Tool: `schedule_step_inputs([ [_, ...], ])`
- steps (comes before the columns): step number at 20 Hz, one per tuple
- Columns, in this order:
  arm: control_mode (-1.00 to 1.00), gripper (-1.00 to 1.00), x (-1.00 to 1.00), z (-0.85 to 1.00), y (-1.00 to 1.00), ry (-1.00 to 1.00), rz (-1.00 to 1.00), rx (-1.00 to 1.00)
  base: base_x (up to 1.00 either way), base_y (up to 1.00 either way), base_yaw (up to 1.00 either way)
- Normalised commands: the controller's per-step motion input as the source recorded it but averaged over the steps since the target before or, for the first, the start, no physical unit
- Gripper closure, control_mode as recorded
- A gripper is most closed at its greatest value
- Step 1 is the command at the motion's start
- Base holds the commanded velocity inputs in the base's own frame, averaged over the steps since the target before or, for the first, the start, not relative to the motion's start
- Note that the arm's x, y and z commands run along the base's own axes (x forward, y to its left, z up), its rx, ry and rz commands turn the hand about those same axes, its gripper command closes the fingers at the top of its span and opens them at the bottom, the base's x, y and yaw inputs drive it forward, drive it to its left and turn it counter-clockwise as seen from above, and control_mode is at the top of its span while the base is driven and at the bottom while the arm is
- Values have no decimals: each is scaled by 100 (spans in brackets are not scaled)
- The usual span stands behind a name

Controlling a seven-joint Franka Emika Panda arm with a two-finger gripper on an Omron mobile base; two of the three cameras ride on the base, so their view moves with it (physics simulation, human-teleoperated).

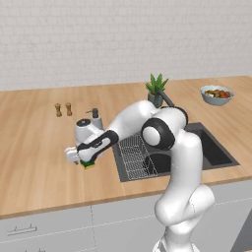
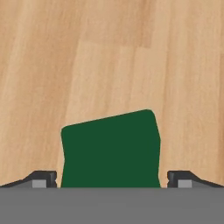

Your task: Pick the pan and sponge and place them into the sink. Then turn on the water.

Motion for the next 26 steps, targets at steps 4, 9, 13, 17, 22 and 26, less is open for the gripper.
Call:
schedule_step_inputs([
  [4,-100,-100,0,-77,-12,-4,-2,0,0,0,0],
  [9,-100,100,0,-94,0,0,-2,1,0,0,0],
  [13,-100,100,0,-82,0,0,-5,10,0,0,0],
  [17,-100,100,-13,-37,0,-4,-23,18,0,0,0],
  [22,-100,100,-42,4,-11,-10,-37,23,0,0,0],
  [26,-100,100,-59,54,-56,-12,-42,36,0,0,0],
])
